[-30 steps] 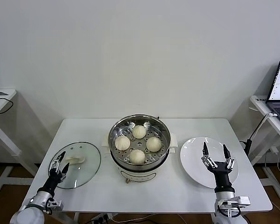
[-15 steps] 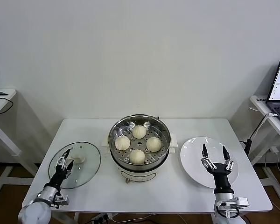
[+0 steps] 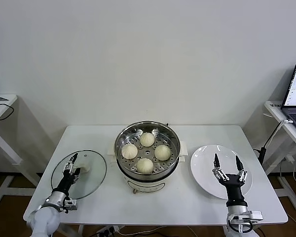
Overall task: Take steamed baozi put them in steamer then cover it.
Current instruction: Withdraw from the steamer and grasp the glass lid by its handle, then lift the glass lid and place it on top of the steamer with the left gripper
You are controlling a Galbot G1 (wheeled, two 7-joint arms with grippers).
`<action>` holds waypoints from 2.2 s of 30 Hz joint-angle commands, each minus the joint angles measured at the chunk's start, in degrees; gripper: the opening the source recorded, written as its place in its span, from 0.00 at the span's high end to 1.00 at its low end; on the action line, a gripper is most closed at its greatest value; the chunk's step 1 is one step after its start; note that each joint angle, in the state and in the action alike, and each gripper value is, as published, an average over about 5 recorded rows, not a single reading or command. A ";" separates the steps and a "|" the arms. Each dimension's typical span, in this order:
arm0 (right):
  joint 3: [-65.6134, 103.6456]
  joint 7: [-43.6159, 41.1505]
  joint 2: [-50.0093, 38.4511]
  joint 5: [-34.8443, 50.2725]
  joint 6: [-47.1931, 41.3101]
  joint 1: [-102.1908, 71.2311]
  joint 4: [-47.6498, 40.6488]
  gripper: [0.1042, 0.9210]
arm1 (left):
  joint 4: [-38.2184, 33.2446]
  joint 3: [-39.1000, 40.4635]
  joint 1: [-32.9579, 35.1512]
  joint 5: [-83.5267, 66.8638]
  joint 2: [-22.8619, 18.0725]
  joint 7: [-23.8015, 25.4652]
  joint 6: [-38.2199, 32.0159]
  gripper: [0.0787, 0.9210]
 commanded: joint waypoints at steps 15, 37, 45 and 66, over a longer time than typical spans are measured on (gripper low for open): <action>-0.43 -0.07 0.25 -1.00 1.27 -0.04 -0.82 0.12 | 4.00 0.95 -1.88 2.11 -0.69 -3.64 2.54 0.63; -0.62 -0.11 -0.12 -0.98 1.92 1.90 -2.00 0.12 | -31.76 -5.08 11.40 -14.20 4.59 5.55 14.08 0.87; -0.34 -0.21 -0.03 -1.07 2.49 2.22 -2.63 0.12 | -43.58 7.77 10.65 -18.29 9.81 11.47 29.43 0.87; 1.80 -0.13 1.32 -1.93 3.00 1.40 -1.97 0.12 | -36.92 46.77 -14.16 -7.04 5.92 18.76 53.02 0.87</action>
